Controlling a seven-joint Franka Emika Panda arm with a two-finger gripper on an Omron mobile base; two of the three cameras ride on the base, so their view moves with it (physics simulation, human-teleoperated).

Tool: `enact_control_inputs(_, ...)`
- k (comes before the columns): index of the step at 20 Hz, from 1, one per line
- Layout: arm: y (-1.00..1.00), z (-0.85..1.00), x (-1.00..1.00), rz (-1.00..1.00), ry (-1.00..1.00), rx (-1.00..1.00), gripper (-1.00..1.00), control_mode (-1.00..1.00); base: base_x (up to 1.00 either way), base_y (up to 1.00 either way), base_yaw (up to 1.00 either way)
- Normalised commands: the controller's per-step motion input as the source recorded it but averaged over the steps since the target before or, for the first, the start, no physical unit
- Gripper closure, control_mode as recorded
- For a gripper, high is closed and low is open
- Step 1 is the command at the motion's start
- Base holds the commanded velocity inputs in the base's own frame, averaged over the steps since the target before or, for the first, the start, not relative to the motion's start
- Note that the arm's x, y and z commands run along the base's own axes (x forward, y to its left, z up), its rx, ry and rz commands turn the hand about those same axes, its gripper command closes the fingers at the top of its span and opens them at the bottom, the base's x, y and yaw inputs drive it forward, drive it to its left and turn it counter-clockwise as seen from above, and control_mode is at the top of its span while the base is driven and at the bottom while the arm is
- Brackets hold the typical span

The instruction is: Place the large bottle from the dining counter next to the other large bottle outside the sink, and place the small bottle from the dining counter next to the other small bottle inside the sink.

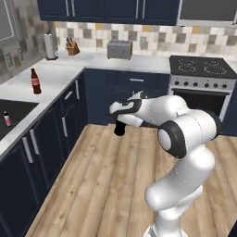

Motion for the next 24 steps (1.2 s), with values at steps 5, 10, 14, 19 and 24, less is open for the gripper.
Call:
enact_control_inputs(5, 0.0, 0.0, 0.0, 0.0, 0.0, 0.0, 1.0, 1.0, 0.93, 0.15, 0.27)
enact_control_inputs(10, 0.0, 0.0, 0.0, 0.0, 0.0, 0.0, 1.0, 1.0, 0.85, 0.22, 0.28)
enact_control_inputs(14, 0.0, 0.0, 0.0, 0.0, 0.0, 0.0, 1.0, 1.0, 0.62, 0.28, 0.32)
enact_control_inputs(19, 0.0, 0.0, 0.0, 0.0, 0.0, 0.0, 1.0, 1.0, 0.53, 0.2, 0.33)
enact_control_inputs(24, 0.0, 0.0, 0.0, 0.0, 0.0, 0.0, 1.0, 1.0, 0.63, 0.01, 0.21)
